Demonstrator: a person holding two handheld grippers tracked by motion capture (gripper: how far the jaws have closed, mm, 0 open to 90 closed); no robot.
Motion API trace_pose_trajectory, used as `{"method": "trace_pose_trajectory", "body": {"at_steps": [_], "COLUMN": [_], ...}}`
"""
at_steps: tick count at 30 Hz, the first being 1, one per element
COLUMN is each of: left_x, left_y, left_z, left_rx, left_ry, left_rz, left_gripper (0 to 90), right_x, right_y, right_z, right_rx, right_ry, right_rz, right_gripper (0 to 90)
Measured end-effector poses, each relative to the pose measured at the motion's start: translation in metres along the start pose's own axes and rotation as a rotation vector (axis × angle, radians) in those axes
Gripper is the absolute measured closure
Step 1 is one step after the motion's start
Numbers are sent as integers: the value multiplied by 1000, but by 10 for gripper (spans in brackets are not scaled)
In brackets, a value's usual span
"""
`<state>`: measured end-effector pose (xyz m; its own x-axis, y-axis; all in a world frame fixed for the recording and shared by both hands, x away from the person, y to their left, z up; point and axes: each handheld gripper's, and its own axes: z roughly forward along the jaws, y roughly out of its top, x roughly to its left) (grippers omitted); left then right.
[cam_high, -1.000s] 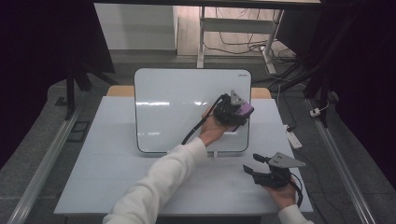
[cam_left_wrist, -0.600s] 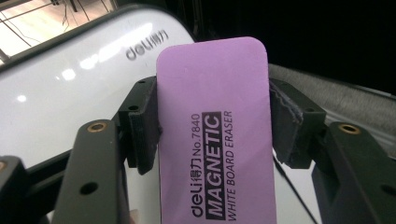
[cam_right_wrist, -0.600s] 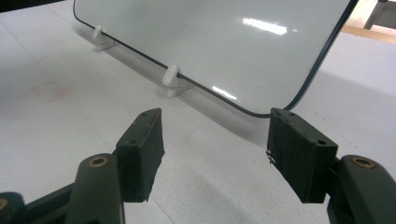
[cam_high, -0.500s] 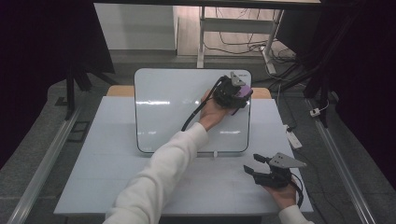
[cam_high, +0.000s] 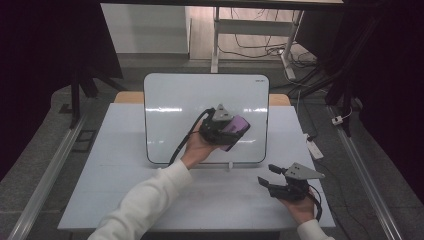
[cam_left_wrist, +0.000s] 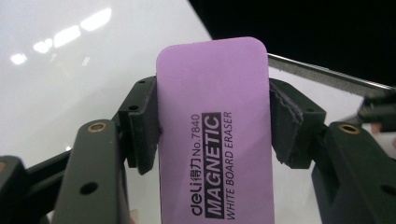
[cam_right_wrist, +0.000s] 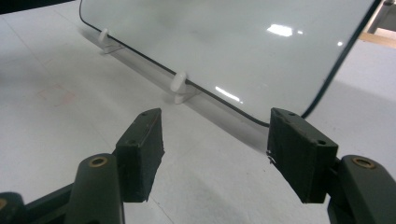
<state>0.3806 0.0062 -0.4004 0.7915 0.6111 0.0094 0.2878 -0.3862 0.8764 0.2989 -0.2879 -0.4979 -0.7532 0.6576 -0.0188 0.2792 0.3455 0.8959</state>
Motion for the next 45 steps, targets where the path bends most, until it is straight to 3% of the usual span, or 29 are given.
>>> {"method": "trace_pose_trajectory", "body": {"at_steps": [11,15,20,28,34,41,45], "left_x": [2,3,6,4,-8,-17,-19], "left_y": [-50,-62,-74,-81,-79,-78,-79], "left_z": [-43,-55,-64,-61,-50,-41,-41], "left_rx": [13,18,2,-1,-5,-23,-35], "left_ry": [-35,-19,-30,-57,-66,-63,-44], "left_rz": [-46,-48,-86,-101,-82,-77,-82], "left_gripper": [406,405,405,405,405,405,405], "right_x": [6,6,9,19,36,57,66], "right_y": [4,4,7,12,21,30,35], "right_z": [5,5,7,14,22,31,36], "right_rx": [1,-4,-12,-13,-26,-34,-29], "right_ry": [20,21,33,65,133,186,188], "right_rz": [-13,-17,-15,-31,-35,-28,-2], "right_gripper": [352,352,351,346,331,320,322]}}
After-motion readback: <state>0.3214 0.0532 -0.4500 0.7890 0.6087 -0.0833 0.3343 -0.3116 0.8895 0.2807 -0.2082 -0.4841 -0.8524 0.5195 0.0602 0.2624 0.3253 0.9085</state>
